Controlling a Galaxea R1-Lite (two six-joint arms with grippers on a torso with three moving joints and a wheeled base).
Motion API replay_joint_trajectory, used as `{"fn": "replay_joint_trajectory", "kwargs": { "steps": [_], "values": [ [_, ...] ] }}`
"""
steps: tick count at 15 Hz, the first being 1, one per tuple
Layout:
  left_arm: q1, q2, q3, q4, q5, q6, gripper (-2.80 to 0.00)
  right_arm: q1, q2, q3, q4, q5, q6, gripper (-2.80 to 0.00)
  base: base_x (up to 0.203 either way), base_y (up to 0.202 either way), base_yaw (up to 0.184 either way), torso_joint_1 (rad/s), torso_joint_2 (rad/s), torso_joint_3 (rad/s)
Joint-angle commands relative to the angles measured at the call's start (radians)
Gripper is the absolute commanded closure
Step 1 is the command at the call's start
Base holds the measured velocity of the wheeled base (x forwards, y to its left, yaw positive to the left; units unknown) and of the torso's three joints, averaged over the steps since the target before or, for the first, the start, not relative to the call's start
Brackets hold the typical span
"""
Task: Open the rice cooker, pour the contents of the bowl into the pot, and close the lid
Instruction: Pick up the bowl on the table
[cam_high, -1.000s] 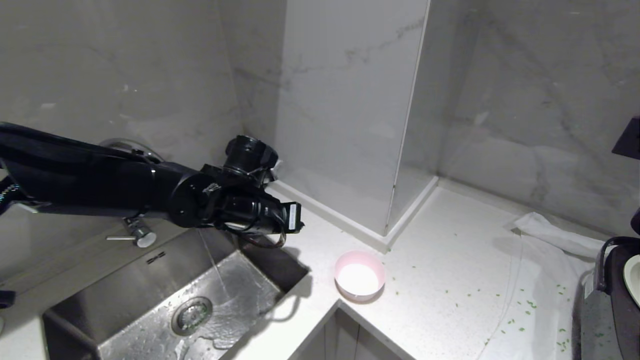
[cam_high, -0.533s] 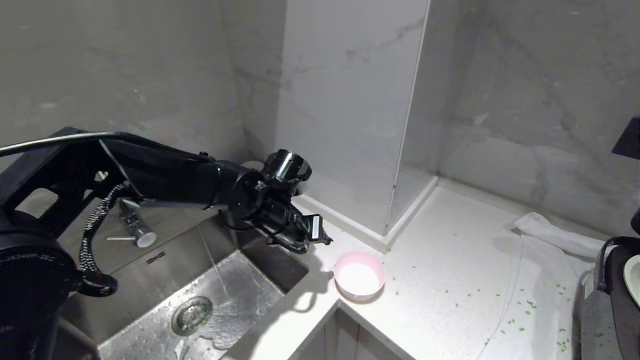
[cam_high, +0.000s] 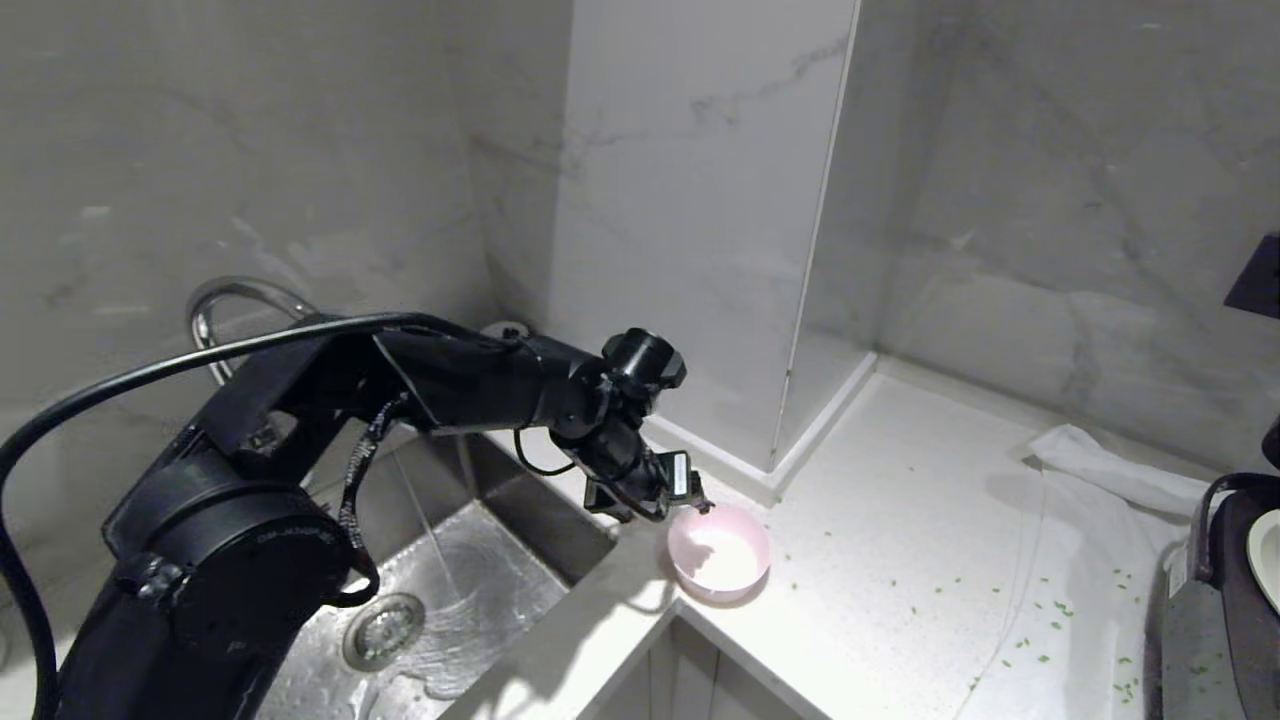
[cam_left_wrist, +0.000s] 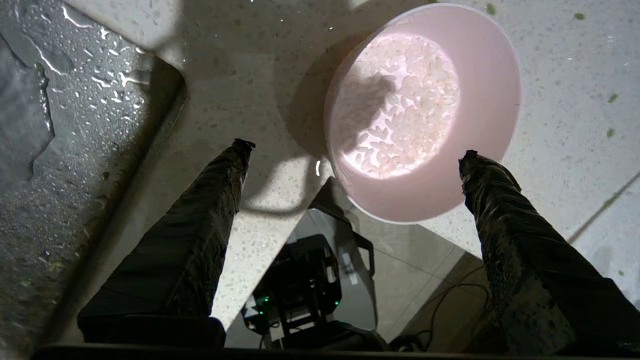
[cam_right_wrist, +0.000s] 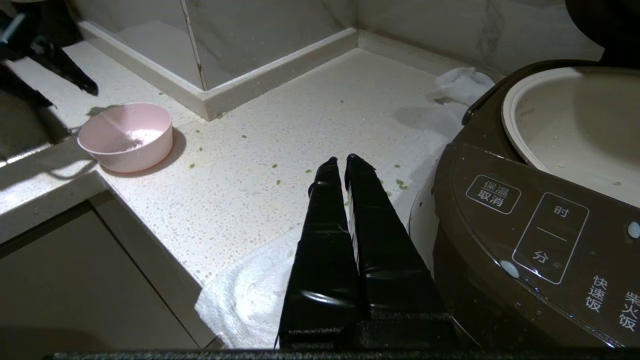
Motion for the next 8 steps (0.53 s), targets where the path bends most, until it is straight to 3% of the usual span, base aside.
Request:
{"fn": "replay_joint_trajectory", "kwargs": {
  "steps": [1, 3, 8],
  "values": [
    [-0.011, 0.061, -0.011, 0.004, 0.011, -0.003, -2.8, 0.0, 0.001, 0.0, 0.0, 0.0, 0.0, 0.0, 0.0, 0.0, 0.0, 0.0, 0.0, 0.0],
    [-0.022, 0.1, -0.018, 0.004, 0.07, 0.005, -2.8, 0.0, 0.001, 0.0, 0.0, 0.0, 0.0, 0.0, 0.0, 0.0, 0.0, 0.0, 0.0, 0.0],
    [-0.025, 0.158, -0.056, -0.003, 0.105, 0.014, -2.8, 0.001, 0.001, 0.0, 0.0, 0.0, 0.0, 0.0, 0.0, 0.0, 0.0, 0.0, 0.0, 0.0]
  ]
}}
